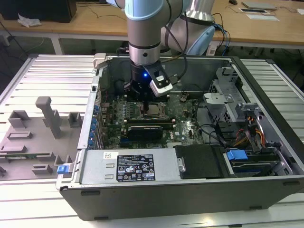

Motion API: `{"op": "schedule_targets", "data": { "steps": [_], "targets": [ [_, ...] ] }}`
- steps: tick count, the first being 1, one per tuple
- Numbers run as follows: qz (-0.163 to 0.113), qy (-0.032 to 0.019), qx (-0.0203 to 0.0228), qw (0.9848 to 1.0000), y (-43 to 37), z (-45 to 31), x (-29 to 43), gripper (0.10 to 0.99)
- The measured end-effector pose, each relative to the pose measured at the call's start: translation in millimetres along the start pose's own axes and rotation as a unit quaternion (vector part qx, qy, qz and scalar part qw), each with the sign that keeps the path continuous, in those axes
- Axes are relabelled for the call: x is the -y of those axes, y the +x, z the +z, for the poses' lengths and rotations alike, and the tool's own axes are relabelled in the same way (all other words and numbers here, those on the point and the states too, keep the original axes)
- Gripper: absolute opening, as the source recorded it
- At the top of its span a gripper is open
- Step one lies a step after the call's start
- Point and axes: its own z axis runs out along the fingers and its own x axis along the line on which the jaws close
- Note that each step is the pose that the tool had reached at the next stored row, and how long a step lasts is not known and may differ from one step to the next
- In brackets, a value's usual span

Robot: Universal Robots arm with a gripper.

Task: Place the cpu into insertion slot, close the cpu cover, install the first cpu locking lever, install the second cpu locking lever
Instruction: 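Close the cpu cover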

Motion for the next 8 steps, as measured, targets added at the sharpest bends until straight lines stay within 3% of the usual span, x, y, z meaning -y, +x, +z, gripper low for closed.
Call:
{"op": "schedule_targets", "data": {
  "steps": [8],
  "targets": [
    [-0.004,-0.0002,-0.0001,1.0000,6.2,6.5,-0.2,0.106]
  ]
}}
